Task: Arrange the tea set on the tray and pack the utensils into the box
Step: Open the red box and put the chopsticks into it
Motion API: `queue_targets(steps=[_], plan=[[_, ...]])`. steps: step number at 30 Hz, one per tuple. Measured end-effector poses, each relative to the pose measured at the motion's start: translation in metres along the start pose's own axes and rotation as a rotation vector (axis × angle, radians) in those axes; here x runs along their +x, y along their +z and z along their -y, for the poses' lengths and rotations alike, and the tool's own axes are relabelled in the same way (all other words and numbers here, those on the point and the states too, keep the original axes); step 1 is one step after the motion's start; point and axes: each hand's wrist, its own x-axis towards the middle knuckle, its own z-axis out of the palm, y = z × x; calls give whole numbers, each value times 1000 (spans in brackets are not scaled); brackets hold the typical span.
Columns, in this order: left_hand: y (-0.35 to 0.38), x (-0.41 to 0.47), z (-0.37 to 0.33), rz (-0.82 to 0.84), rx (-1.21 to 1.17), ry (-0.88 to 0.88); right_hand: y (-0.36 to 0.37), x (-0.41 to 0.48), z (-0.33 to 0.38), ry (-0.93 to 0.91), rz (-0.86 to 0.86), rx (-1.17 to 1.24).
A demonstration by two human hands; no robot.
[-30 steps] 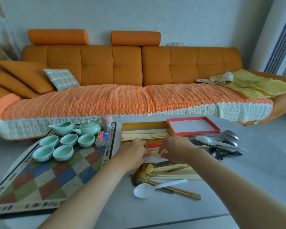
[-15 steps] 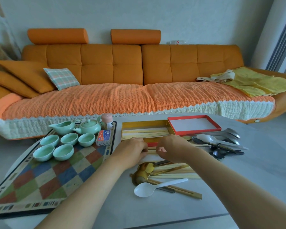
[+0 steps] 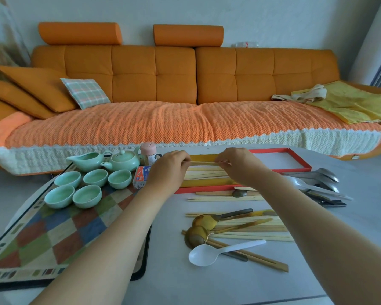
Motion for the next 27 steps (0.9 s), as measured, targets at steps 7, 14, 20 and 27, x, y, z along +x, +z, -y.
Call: queue_targets(steps=[7, 14, 20, 27], plan=[[4, -2, 1, 219, 169, 94, 21, 12, -6, 135, 214, -102], [10, -12, -7, 432, 236, 99, 18, 5, -2, 143, 203, -60], [6, -17, -8, 415, 276, 130, 13, -14, 13, 68, 202, -46], [-5, -27, -29, 220, 225, 257, -4, -32, 7, -42, -51, -15]])
